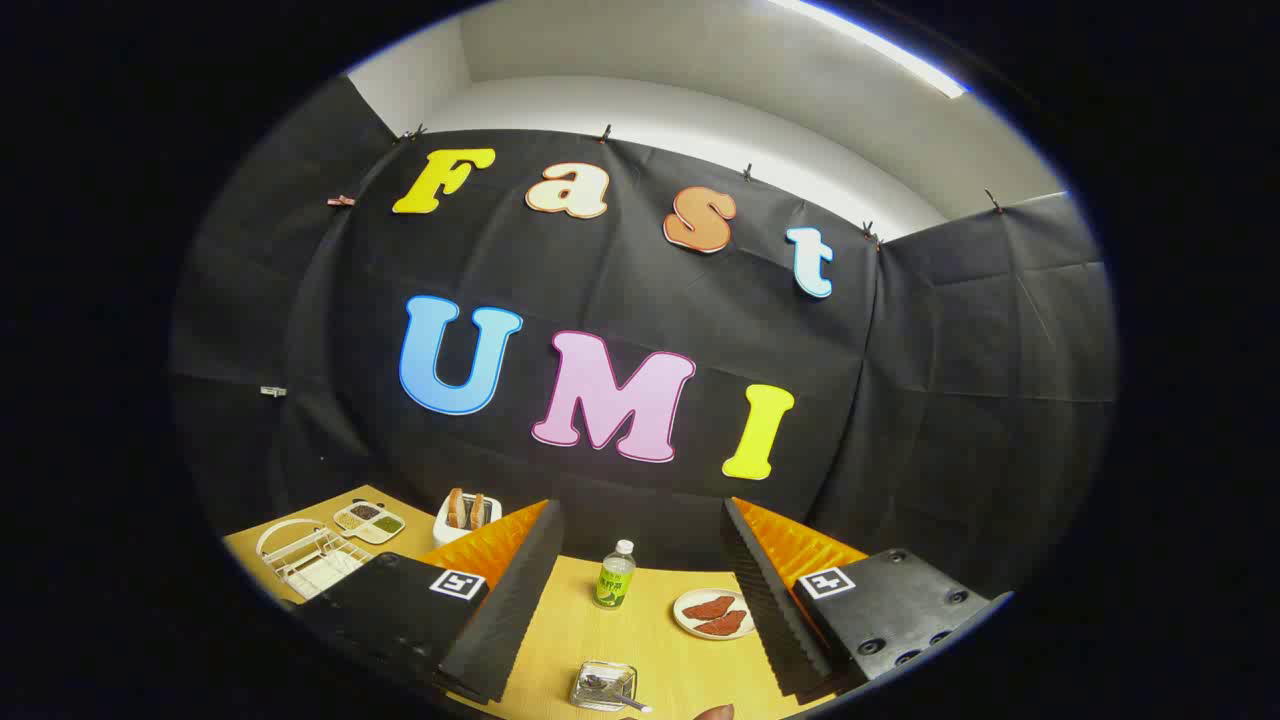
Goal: Take the plate from the dish rack, then take the spoon from the basket and place it into the plate.
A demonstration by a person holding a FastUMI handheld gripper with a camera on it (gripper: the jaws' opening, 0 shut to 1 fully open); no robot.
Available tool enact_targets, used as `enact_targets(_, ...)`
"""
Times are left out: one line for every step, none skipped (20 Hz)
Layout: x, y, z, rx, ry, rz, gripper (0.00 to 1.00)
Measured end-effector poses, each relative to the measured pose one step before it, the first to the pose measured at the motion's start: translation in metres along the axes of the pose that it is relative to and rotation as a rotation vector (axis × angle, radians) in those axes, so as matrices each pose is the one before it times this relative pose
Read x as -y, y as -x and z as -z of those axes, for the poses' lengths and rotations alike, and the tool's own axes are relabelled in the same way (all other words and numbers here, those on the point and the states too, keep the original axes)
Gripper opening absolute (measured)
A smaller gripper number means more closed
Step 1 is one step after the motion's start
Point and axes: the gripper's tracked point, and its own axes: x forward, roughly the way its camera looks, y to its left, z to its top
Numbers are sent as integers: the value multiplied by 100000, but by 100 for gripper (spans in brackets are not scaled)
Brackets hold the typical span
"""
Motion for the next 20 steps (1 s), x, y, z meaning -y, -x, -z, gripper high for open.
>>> enact_targets(-179, 17, 106, -477, -524, -331, 97)
enact_targets(-112, 1, 49, -317, -375, -256, 97)
enact_targets(-143, -81, -47, -93, -17, -157, 97)
enact_targets(-78, -4, -32, 90, 113, 37, 97)
enact_targets(-41, 19, -52, -60, 9, 54, 97)
enact_targets(34, 75, 10, 38, -215, 164, 97)
enact_targets(-83, 24, -38, -196, -318, 77, 97)
enact_targets(-140, 39, 84, -372, -210, -84, 97)
enact_targets(-103, 62, 4, -276, 11, -94, 97)
enact_targets(-109, 90, 39, -73, 223, -19, 97)
enact_targets(22, -12, -16, 129, 318, 135, 97)
enact_targets(-48, 81, -20, -25, 179, 41, 97)
enact_targets(-95, 55, -51, 99, -62, -32, 97)
enact_targets(-123, 26, -186, 38, -94, -140, 97)
enact_targets(-100, 38, -49, 86, 41, -139, 97)
enact_targets(-137, 54, 20, 56, 271, -180, 97)
enact_targets(-60, 70, -37, 71, 291, -42, 97)
enact_targets(-10, -37, 27, -58, 269, -149, 97)
enact_targets(-107, -48, 14, -67, 86, -145, 97)
enact_targets(-176, -127, -30, -174, -97, -162, 97)
